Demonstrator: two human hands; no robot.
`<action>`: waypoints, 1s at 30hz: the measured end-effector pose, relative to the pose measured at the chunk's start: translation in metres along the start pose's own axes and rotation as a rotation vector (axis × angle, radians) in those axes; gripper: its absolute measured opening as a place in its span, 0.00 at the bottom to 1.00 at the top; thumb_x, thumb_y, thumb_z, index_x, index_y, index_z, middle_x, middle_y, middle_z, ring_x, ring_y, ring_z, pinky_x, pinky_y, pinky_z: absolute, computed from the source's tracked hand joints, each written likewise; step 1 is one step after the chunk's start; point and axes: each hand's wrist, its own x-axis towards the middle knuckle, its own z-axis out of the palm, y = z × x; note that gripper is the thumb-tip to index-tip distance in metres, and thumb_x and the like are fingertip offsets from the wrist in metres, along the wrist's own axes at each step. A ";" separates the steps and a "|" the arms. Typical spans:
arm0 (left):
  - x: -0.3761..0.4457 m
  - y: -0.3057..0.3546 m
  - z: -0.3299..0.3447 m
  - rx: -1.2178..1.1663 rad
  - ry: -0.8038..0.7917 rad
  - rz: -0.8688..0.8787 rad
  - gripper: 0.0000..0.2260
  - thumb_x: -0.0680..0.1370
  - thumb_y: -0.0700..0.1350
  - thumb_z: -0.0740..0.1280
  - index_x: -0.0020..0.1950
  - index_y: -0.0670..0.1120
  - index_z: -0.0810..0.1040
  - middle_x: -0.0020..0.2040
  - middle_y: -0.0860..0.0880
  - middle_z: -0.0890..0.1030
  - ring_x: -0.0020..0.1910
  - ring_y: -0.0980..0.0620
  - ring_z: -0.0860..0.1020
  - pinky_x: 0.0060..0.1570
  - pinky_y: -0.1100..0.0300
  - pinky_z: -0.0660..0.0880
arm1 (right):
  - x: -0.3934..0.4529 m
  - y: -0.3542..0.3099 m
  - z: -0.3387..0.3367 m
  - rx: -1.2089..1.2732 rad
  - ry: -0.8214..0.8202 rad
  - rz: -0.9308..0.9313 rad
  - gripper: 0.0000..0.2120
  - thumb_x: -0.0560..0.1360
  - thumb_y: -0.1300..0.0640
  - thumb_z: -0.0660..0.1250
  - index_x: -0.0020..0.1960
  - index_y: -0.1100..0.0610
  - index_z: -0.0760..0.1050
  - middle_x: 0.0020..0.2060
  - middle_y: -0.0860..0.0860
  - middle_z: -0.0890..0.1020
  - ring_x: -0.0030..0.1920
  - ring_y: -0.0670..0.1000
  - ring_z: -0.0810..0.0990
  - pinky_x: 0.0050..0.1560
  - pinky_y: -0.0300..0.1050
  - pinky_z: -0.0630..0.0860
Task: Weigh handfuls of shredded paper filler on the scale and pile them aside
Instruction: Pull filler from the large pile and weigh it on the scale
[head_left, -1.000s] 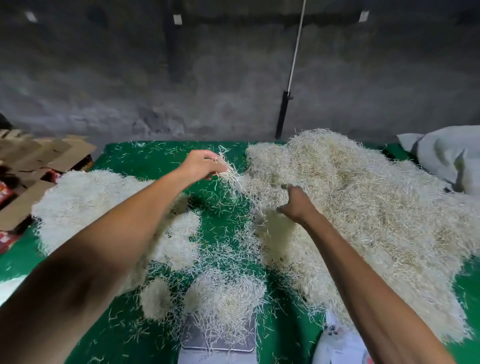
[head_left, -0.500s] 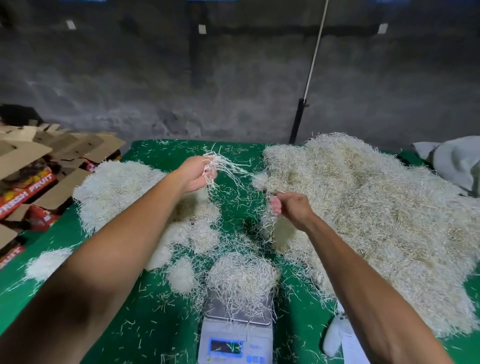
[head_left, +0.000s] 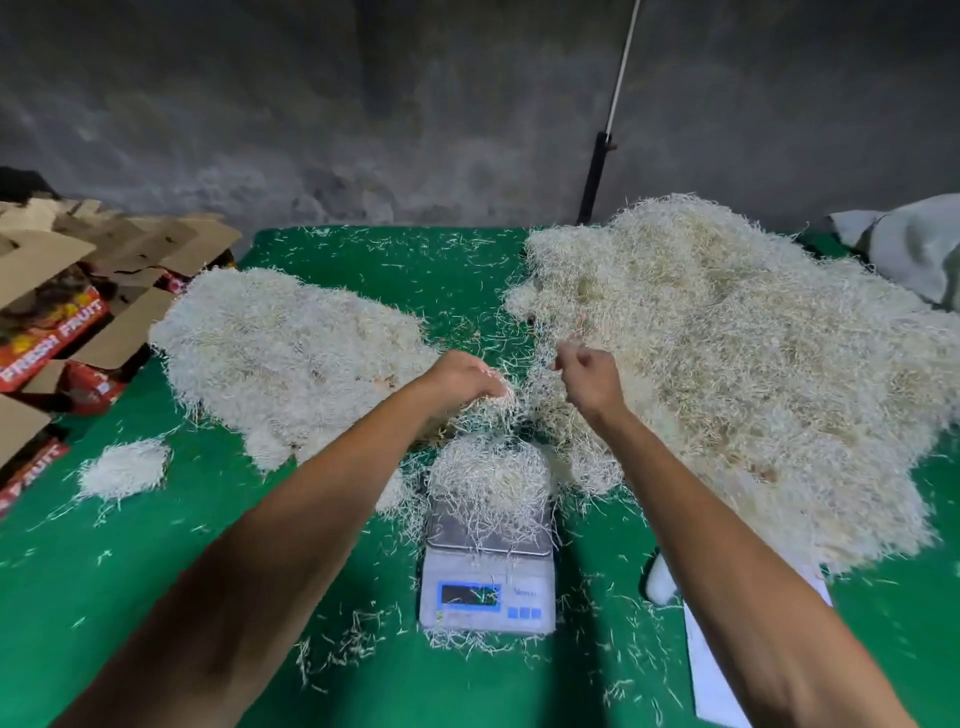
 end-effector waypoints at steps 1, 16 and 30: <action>-0.002 -0.006 0.014 0.051 -0.021 0.007 0.11 0.76 0.46 0.74 0.50 0.39 0.79 0.43 0.42 0.80 0.35 0.50 0.79 0.41 0.57 0.81 | -0.010 0.006 0.006 -0.029 -0.034 -0.009 0.23 0.85 0.50 0.61 0.38 0.64 0.77 0.34 0.60 0.79 0.29 0.50 0.69 0.35 0.49 0.73; -0.061 -0.190 0.061 -0.063 0.288 -0.069 0.15 0.82 0.34 0.62 0.69 0.39 0.74 0.60 0.42 0.80 0.52 0.43 0.80 0.55 0.42 0.79 | -0.130 0.186 -0.003 -0.146 -0.062 0.457 0.19 0.86 0.55 0.58 0.47 0.67 0.79 0.37 0.60 0.78 0.34 0.52 0.70 0.36 0.47 0.68; -0.114 -0.242 0.120 -0.351 0.307 -0.286 0.05 0.81 0.40 0.65 0.48 0.38 0.75 0.41 0.47 0.78 0.40 0.51 0.77 0.42 0.53 0.80 | -0.162 0.210 0.003 -0.033 0.038 0.532 0.16 0.85 0.54 0.62 0.49 0.66 0.79 0.37 0.58 0.82 0.32 0.54 0.76 0.36 0.50 0.76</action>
